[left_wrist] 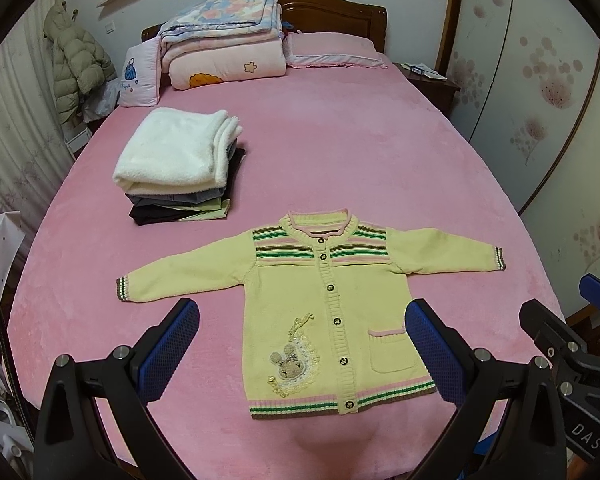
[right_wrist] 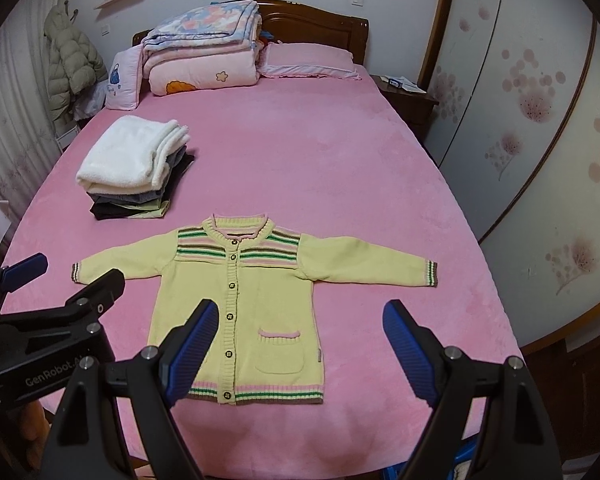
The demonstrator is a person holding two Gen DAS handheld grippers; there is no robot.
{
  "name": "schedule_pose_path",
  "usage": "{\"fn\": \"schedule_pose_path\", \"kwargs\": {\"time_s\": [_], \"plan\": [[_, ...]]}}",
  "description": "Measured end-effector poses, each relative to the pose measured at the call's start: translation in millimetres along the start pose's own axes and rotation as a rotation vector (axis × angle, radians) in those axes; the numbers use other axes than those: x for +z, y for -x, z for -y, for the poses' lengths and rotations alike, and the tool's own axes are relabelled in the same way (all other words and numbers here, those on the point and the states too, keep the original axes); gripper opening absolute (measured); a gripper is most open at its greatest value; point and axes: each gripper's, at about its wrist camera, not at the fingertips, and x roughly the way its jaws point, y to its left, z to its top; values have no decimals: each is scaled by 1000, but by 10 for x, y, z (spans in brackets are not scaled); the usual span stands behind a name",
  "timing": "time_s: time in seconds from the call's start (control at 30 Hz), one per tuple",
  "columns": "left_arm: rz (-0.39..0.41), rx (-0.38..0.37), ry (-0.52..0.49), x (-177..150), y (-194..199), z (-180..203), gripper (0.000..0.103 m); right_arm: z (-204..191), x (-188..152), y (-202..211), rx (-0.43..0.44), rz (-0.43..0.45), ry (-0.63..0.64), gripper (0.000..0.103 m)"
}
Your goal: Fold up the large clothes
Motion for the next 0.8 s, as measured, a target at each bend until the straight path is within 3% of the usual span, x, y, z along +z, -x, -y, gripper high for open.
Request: {"fn": "schedule_pose_path", "kwargs": {"time_s": [0.8], "plan": [[9, 44, 23, 303, -232, 462, 103, 530, 203, -233, 99, 4, -27, 85]]}}
